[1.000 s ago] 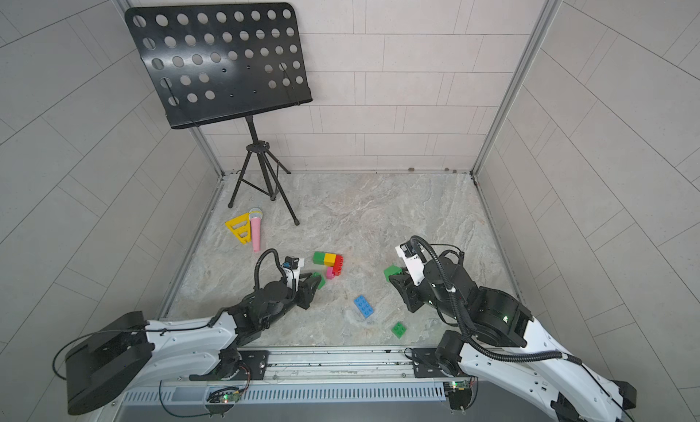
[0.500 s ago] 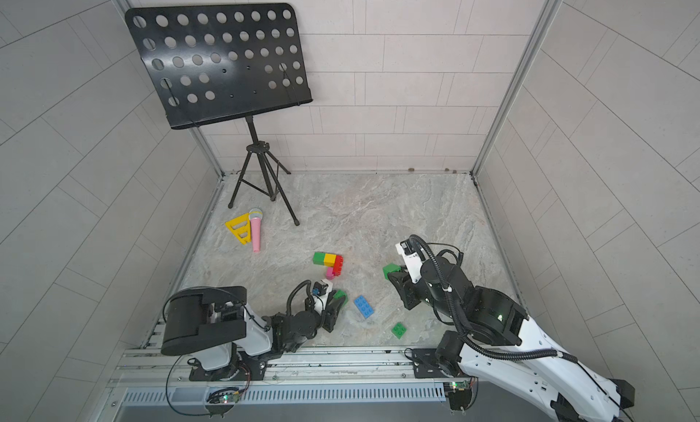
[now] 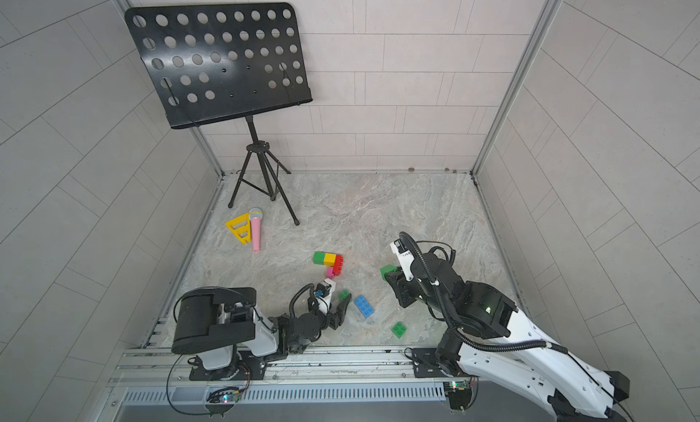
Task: Assemble the letter r with lego
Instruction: Place the lego brick at the center of the board, then assemble the lego brick with the lego brick.
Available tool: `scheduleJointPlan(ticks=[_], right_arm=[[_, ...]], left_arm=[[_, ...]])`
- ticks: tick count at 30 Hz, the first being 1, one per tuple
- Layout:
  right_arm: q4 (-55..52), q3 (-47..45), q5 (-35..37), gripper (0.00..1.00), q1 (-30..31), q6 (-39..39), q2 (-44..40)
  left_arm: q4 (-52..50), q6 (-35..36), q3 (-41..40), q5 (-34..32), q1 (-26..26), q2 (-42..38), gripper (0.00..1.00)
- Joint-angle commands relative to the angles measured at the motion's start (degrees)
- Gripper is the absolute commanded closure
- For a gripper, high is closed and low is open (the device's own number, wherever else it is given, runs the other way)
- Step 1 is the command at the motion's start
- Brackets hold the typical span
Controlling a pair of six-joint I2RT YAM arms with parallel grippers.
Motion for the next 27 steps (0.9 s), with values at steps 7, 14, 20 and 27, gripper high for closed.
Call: scheduleJointPlan(ticks=[7,14,20,27], right_arm=[[-5.6,4.4,-5.3,1.00,-0.1,3.0,8.0],[-3.2,6.4,-10.0,1.00,0.0,5.0,19.1],[1.4,7.5,-14.6,1.00,0.5,3.8,27.7],[3.8,8.2,-13.8,1.00,1.4,2.5,35.8]], left_arm=[[-27.0,10.1,1.1,-10.5,-0.8,-25.9,0.00],[-86.1,-0.2,20.9,-23.2,1.3,-48.3,0.00],[-125.9,-25.8,35.2,-21.3,2.3,-53.2,0.00],[-139.5,-30.6,39.6,-10.2,2.6,-58.4,0.00]])
